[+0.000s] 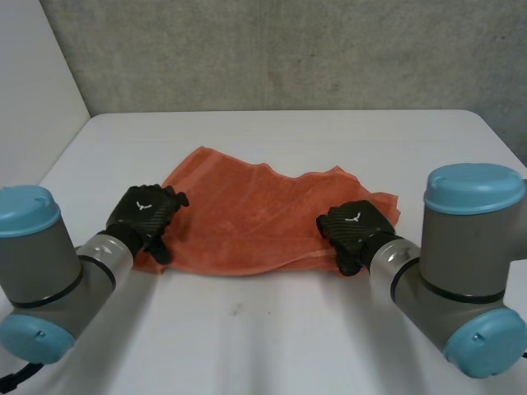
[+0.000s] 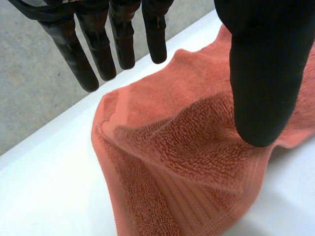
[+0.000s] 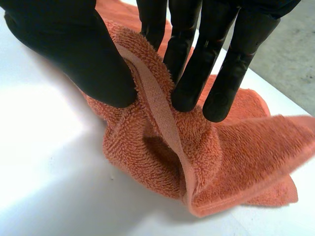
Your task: Fold the laundry
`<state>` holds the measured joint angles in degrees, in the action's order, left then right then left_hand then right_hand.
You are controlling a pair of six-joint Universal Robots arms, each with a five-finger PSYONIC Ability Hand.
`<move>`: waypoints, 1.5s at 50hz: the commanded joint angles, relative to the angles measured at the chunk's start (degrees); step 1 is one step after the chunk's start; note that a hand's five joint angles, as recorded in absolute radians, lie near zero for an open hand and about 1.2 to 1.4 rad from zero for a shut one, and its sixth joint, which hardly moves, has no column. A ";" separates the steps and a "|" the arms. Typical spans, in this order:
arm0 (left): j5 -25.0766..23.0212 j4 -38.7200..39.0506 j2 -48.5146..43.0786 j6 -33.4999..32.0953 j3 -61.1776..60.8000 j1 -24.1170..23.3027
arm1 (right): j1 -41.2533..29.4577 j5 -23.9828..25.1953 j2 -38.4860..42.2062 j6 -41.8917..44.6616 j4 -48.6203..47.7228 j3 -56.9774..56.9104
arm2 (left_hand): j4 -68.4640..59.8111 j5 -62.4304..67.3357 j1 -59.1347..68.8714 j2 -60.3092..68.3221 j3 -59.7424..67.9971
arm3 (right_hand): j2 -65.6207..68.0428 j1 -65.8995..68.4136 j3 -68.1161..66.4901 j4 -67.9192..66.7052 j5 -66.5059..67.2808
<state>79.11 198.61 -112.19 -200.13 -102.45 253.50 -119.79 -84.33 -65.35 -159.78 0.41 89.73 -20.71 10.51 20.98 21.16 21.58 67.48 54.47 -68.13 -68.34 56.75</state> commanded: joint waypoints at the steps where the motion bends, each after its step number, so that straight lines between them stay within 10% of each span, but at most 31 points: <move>1: 0.52 -1.82 4.34 0.44 -3.63 -0.03 | 4.04 2.50 -0.92 -7.55 -1.12 1.32 | 0.24 -0.03 -0.50 -0.68 -1.11 | 12.52 25.53 -11.87 -11.66 13.25; 15: 14.84 -2.35 8.48 3.77 -11.02 0.59 | 4.83 5.14 -0.31 -11.26 -1.21 1.50 | -5.14 5.34 4.87 4.70 4.27 | 12.52 25.53 -11.87 -11.66 13.25; 61: 10.01 -1.65 -9.54 11.87 7.35 -4.07 | 4.31 5.32 0.22 -9.24 -1.38 3.17 | -14.05 14.26 13.79 13.61 13.18 | 12.52 25.53 -11.87 -11.66 13.25; 66: 9.93 -1.56 -11.56 11.69 9.63 -4.07 | 4.31 5.32 0.22 -9.24 -1.38 3.17 | -23.12 23.32 22.85 22.68 22.25 | 12.52 25.53 -11.87 -11.66 13.25; 69: 10.01 0.63 -12.79 11.69 11.48 -4.07 | 4.31 5.32 0.22 -9.24 -1.38 2.99 | -57.19 57.39 56.92 56.75 56.32 | 12.52 25.53 -11.87 -11.66 13.25; 75: 11.15 3.63 -9.30 11.51 10.43 -3.72 | 5.10 5.05 -0.57 -9.06 -0.86 2.12 | -59.29 59.49 59.02 58.84 58.42 | 12.52 25.53 -11.87 -11.66 13.25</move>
<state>89.15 199.47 -124.68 -188.50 -91.25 249.44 -115.32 -79.10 -65.14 -169.01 -0.95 92.62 -67.83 54.32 64.80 67.88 67.44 67.48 54.47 -68.13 -68.34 56.90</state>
